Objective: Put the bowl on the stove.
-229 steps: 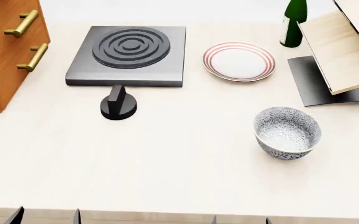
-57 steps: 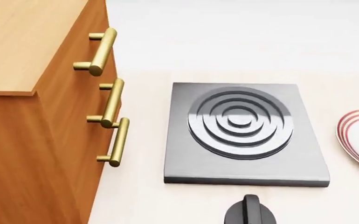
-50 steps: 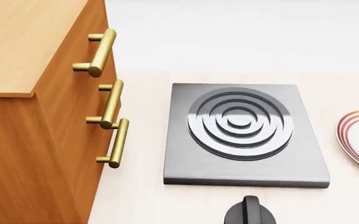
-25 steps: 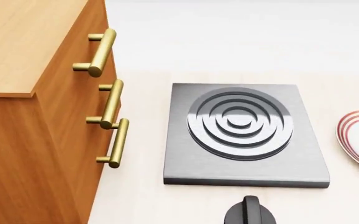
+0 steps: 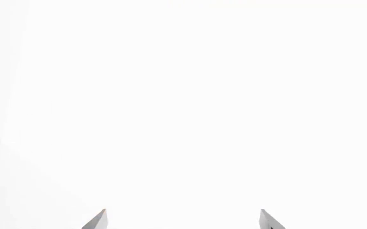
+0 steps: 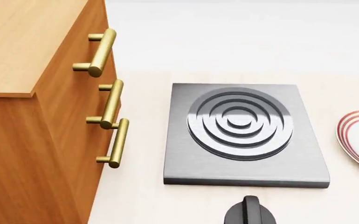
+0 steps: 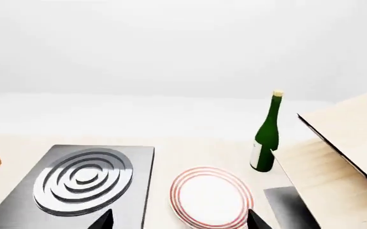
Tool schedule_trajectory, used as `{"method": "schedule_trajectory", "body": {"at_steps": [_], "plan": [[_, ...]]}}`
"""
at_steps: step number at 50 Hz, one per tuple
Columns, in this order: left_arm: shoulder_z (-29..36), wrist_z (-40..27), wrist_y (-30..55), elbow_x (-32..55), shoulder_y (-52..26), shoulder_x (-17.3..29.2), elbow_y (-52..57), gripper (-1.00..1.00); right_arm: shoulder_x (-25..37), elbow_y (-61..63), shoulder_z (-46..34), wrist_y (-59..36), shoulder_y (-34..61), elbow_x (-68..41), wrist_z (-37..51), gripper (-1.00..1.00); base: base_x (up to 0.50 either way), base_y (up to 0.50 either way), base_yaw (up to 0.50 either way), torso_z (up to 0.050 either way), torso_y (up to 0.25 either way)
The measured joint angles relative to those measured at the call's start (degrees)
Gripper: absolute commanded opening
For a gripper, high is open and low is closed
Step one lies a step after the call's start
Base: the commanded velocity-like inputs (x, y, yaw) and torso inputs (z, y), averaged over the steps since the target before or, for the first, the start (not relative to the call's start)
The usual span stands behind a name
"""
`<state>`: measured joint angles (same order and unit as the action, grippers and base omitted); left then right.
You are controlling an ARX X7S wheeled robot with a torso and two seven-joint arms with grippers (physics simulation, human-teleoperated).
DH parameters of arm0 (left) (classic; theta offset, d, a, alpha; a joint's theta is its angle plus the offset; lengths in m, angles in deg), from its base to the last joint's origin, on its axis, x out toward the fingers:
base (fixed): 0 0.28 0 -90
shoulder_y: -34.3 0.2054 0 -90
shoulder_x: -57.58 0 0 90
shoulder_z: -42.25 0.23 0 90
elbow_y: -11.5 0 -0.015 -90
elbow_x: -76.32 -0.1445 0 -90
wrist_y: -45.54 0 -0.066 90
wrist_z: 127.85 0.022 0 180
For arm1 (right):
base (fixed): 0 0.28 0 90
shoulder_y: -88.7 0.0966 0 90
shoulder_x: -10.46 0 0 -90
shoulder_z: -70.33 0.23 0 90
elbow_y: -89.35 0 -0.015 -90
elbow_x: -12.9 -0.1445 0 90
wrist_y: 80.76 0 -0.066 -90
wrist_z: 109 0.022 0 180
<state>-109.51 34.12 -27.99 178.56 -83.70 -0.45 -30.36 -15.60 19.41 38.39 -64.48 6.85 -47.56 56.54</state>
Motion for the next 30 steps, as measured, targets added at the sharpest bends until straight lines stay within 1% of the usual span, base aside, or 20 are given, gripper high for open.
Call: {"method": "schedule_trajectory", "body": {"at_steps": [5,15,30], "plan": [[0.0,0.1,0.1,-0.2,0.1,-0.1,0.0,1.00,1.4,-0.6,0.7,-2.9,-3.3,1.6,-1.5,1.00,0.00,0.00,0.00,0.000,0.000],[0.1,0.2,0.2,-0.4,0.3,-0.2,-0.1,1.00,2.1,-0.7,1.6,-5.8,-9.2,4.6,-3.8,1.00,0.00,0.00,0.00,0.000,0.000],[0.0,0.5,0.4,-0.7,0.6,-0.5,-0.3,1.00,0.4,-0.6,2.0,-6.6,-14.8,7.7,-4.8,1.00,0.00,0.00,0.00,0.000,0.000]]}}
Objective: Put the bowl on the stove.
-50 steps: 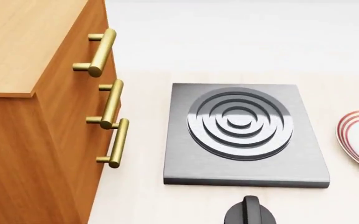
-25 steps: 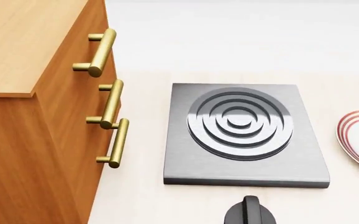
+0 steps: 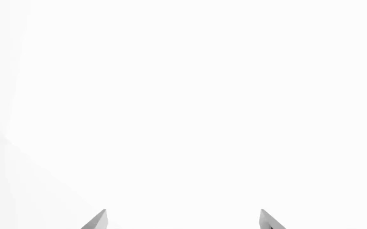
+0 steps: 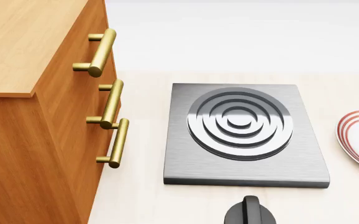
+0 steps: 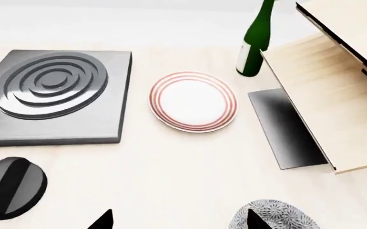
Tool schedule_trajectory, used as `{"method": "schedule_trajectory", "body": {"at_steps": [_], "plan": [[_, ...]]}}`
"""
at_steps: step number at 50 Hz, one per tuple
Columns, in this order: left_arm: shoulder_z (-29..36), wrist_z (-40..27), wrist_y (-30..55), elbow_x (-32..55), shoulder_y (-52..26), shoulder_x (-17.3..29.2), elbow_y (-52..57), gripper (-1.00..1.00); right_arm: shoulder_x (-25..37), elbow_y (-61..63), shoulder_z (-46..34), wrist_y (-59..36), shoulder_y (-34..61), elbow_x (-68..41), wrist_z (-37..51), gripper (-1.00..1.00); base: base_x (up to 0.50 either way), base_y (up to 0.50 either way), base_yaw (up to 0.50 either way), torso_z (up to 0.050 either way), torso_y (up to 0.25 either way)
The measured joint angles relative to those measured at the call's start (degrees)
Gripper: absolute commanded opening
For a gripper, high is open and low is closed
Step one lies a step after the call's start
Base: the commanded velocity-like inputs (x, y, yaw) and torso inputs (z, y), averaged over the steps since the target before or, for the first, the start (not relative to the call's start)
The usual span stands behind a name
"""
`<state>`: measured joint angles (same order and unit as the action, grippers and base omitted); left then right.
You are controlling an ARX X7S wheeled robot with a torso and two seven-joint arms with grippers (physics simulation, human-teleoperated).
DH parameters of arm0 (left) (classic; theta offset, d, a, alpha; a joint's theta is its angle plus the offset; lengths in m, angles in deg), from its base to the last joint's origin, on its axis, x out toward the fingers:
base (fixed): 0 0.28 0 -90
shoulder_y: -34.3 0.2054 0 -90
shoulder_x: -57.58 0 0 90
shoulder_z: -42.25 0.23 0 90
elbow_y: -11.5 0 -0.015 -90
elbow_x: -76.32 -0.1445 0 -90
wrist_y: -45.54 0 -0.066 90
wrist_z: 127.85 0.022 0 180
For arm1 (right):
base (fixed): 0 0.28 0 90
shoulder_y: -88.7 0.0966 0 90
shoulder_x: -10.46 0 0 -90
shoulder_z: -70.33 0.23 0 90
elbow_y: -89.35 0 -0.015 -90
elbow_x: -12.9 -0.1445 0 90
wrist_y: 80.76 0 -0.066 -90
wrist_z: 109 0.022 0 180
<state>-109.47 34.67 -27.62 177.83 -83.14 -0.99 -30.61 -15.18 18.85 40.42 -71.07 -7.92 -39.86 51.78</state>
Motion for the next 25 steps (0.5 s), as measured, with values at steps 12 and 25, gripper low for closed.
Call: {"method": "schedule_trajectory", "body": {"at_steps": [12,25], "plan": [[0.2,0.4,0.2,-0.4,0.2,-0.3,-0.1,1.00,-2.4,0.5,0.9,1.3,-5.6,3.2,-1.3,1.00,0.00,0.00,0.00,0.000,0.000],[0.4,0.5,0.3,-0.6,0.3,-0.6,-0.2,1.00,-4.7,1.0,0.9,2.6,-9.3,5.5,-1.7,1.00,0.00,0.00,0.00,0.000,0.000]]}}
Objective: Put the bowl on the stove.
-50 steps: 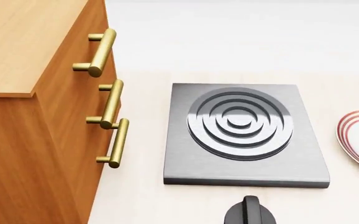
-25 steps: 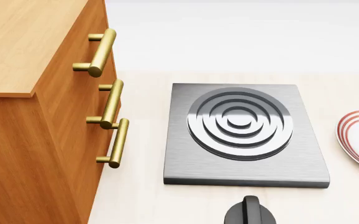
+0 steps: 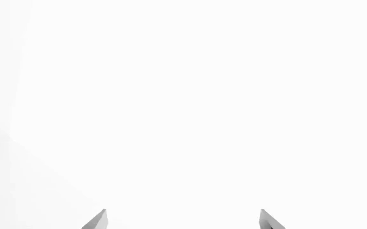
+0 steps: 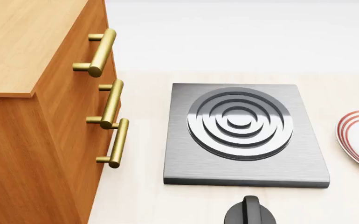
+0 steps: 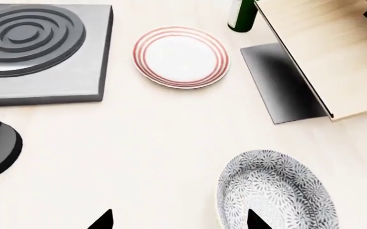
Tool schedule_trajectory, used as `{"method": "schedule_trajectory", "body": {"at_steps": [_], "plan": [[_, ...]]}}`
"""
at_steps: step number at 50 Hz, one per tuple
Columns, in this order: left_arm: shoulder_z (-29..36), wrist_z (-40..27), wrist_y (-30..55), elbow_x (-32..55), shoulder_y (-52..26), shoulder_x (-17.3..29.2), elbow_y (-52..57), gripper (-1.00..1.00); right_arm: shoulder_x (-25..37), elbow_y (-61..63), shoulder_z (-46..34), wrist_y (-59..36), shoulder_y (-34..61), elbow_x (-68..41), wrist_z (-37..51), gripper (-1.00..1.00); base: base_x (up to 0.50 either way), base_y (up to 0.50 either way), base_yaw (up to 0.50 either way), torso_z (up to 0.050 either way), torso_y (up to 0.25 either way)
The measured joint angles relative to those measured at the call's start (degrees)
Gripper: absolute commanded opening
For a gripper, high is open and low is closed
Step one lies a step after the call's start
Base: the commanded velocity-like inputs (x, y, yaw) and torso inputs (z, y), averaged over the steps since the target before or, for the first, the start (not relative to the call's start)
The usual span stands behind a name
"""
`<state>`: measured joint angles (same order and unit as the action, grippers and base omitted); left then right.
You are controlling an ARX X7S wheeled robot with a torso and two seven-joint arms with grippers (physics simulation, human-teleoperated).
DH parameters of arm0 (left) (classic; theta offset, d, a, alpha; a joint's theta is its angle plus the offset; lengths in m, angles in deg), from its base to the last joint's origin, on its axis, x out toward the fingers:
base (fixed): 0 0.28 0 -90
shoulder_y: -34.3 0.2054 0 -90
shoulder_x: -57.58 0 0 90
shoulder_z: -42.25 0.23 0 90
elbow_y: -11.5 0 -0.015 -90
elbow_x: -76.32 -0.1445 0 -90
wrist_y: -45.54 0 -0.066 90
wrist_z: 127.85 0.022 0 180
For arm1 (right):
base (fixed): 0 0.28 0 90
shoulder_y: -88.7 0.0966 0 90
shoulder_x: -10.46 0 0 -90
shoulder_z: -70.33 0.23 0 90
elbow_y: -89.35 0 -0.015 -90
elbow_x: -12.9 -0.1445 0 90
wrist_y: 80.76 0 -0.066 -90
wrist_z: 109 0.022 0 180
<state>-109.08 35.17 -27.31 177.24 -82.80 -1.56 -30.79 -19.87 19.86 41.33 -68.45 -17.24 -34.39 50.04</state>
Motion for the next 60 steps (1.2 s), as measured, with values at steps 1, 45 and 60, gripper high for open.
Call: {"method": "schedule_trajectory", "body": {"at_steps": [1,45,60], "plan": [[0.0,0.0,0.0,0.0,0.0,0.0,0.0,1.00,-0.2,0.0,-0.1,0.1,-0.1,0.1,0.0,1.00,0.00,0.00,0.00,0.000,0.000],[0.8,0.3,0.0,0.1,-0.2,-0.1,0.3,1.00,-0.6,-13.4,-25.9,12.7,13.6,6.5,11.8,1.00,0.00,0.00,0.00,0.000,0.000],[0.5,0.1,-0.2,0.5,-0.3,0.4,0.3,1.00,-2.7,-19.0,-34.8,17.4,21.2,8.7,14.6,1.00,0.00,0.00,0.00,0.000,0.000]]}}
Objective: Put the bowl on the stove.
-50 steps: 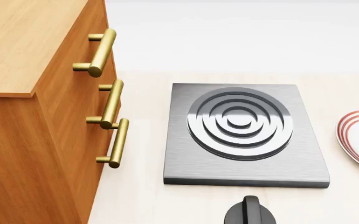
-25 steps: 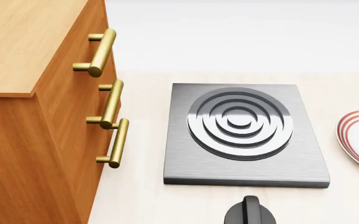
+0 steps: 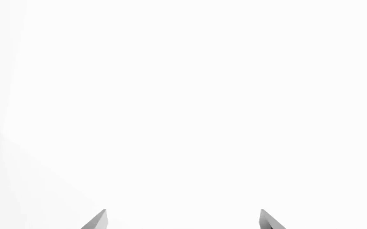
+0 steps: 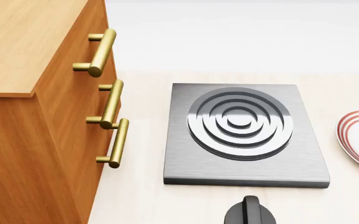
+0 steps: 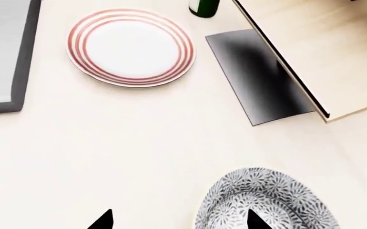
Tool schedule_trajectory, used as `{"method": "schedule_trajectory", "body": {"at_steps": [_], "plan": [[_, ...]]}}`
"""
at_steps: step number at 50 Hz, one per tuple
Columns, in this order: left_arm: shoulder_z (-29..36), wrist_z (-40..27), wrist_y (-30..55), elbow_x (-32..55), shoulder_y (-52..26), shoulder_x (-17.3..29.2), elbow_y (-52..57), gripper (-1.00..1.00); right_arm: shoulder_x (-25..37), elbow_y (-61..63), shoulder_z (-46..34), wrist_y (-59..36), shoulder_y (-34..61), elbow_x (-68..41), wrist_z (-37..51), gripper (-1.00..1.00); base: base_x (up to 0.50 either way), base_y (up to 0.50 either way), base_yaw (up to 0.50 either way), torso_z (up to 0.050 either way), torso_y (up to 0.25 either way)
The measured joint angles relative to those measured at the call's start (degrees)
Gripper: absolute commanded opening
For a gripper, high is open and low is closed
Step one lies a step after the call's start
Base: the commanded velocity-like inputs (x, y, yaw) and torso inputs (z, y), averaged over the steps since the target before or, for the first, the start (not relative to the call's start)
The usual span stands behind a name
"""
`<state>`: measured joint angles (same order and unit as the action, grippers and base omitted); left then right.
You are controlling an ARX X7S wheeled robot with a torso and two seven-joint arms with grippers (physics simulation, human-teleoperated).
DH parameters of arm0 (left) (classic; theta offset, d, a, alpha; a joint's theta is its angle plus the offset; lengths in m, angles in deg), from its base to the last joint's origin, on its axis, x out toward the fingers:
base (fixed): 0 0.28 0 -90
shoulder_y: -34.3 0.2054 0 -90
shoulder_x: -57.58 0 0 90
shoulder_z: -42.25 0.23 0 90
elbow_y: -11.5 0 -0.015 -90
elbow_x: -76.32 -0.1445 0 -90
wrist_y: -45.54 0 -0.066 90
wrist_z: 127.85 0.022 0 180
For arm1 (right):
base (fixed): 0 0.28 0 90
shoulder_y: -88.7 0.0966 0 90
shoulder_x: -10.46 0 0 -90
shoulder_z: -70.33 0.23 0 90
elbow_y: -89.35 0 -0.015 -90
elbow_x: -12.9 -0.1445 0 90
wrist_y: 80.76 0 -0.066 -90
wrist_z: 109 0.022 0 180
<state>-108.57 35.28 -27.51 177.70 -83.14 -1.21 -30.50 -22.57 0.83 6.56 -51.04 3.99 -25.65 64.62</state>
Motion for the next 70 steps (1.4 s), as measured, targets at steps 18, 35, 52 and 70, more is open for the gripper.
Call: {"method": "schedule_trajectory", "body": {"at_steps": [18,35,52,70], "plan": [[-0.1,-0.2,-0.1,0.0,-0.1,0.3,0.0,1.00,-2.7,-3.3,-2.8,2.4,0.5,2.0,2.4,1.00,0.00,0.00,0.00,0.000,0.000],[0.0,-0.1,0.0,0.0,0.0,0.1,0.1,1.00,-5.1,-5.1,-2.2,4.0,-1.7,3.8,4.6,1.00,0.00,0.00,0.00,0.000,0.000],[0.2,0.2,0.0,0.0,0.2,0.0,0.2,1.00,-7.3,-6.4,-1.6,5.4,-3.8,4.9,5.5,1.00,0.00,0.00,0.00,0.000,0.000],[0.1,0.3,0.1,-0.1,0.4,-0.1,0.2,1.00,-7.8,-8.3,-3.4,7.3,-2.5,8.1,6.0,1.00,0.00,0.00,0.00,0.000,0.000]]}}
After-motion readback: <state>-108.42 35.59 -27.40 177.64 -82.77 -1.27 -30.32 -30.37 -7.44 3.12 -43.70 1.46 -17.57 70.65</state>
